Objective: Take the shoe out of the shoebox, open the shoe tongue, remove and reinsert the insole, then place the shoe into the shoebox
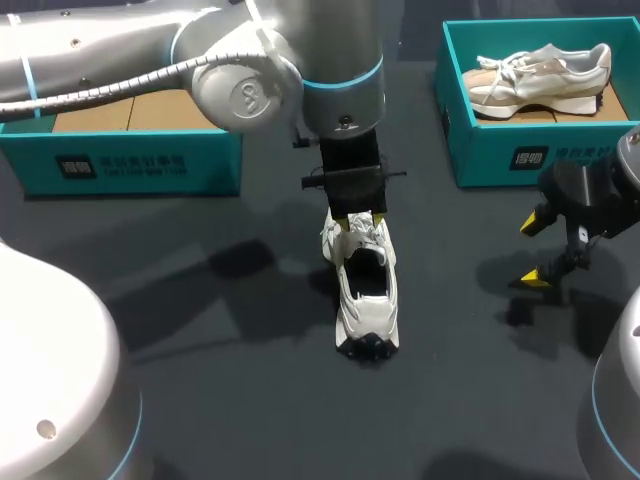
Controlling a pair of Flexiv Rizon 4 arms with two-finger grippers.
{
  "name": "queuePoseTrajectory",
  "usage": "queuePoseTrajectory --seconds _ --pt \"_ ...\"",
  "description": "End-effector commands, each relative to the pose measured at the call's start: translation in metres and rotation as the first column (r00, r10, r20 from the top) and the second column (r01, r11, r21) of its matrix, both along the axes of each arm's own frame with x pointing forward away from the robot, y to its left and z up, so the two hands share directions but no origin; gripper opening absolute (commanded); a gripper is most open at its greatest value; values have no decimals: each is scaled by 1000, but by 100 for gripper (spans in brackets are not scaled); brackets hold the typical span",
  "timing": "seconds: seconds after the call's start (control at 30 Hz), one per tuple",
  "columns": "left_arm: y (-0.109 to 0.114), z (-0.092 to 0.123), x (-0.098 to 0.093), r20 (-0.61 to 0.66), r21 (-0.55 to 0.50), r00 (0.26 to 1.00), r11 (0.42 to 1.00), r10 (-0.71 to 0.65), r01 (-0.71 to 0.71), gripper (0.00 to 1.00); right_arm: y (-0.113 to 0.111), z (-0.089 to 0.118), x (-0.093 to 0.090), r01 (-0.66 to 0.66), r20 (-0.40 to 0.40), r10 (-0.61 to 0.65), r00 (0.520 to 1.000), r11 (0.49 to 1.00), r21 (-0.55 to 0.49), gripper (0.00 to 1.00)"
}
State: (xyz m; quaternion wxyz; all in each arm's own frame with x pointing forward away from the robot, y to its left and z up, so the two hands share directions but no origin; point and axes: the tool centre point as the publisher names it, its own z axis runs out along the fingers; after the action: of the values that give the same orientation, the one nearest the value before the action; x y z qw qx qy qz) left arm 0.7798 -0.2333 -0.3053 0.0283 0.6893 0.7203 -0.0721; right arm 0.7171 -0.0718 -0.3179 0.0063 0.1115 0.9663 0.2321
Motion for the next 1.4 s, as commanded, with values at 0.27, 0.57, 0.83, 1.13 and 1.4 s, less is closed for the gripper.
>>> queuePoseTrajectory --seconds 0.27,0.57,0.83,1.13,1.4 --pt "-3 -39 -29 -67 -50 997 998 -36 33 35 1 0 -1 2 1 -2 1000 1000 -3 100" --pt "-2 -9 -27 -15 -97 999 995 -37 35 36 1 0 -1 2 1 -2 1000 1000 -3 100" --pt "-15 -39 -37 -66 -49 997 998 -51 48 36 1 0 -1 2 1 -2 1000 1000 -3 100" --pt "8 12 -48 -4 -101 1000 995 -12 12 48 1 0 -1 2 1 -2 1000 1000 -3 100" --pt "13 48 -54 -103 99 979 981 176 -166 100 1 0 -1 2 1 -2 1000 1000 -3 100"
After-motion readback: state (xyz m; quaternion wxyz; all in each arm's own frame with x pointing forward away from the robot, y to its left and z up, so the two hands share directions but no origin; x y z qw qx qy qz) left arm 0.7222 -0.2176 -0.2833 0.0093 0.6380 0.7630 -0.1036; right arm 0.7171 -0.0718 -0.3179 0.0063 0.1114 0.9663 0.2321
